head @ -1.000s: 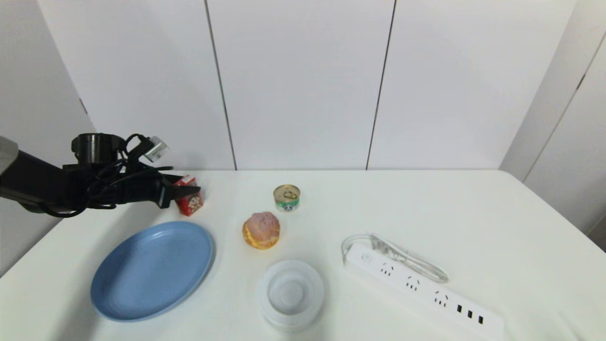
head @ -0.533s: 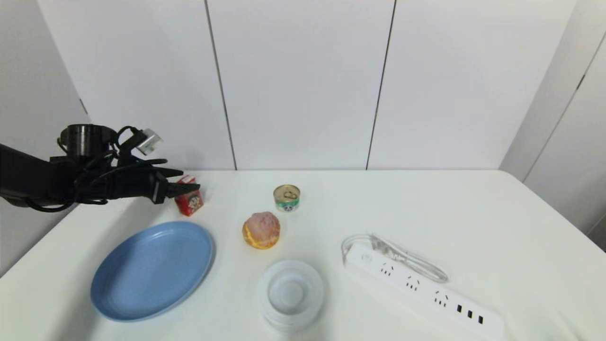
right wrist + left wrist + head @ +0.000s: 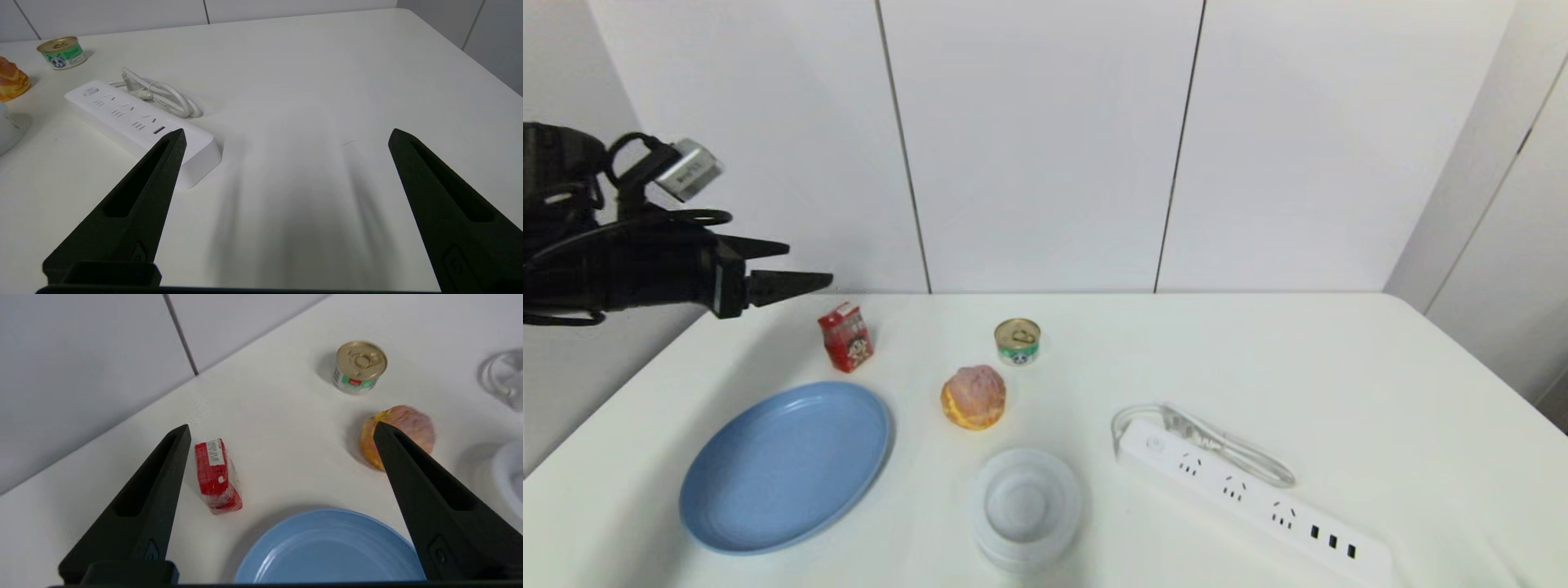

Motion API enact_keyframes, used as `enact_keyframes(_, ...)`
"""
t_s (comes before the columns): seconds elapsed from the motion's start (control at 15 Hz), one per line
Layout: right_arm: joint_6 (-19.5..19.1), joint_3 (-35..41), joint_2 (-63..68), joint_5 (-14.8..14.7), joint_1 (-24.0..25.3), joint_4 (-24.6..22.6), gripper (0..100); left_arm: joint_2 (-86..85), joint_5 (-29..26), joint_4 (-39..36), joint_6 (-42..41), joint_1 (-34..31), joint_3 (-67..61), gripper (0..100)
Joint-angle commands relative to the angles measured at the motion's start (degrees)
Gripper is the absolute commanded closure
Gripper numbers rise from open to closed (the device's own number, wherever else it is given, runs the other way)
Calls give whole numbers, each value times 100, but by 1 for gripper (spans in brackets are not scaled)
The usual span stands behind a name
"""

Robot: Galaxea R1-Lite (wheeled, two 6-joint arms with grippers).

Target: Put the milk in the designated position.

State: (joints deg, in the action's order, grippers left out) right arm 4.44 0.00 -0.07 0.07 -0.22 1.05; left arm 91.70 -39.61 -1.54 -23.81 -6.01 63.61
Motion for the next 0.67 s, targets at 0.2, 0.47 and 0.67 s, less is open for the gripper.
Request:
enact_keyframes(0.2, 5, 0, 7, 1, 4, 1, 0, -3852, 1553, 66, 895, -23, -2503, 0)
enact_keyframes(0.47, 5, 0, 7, 1, -4, 1, 0, -5645, 1974, -57, 1282, -23, -3584, 0)
enact_keyframes(0.67, 5, 0, 7, 1, -4, 1, 0, -6841, 2607, -506, 1344, -14, -4498, 0)
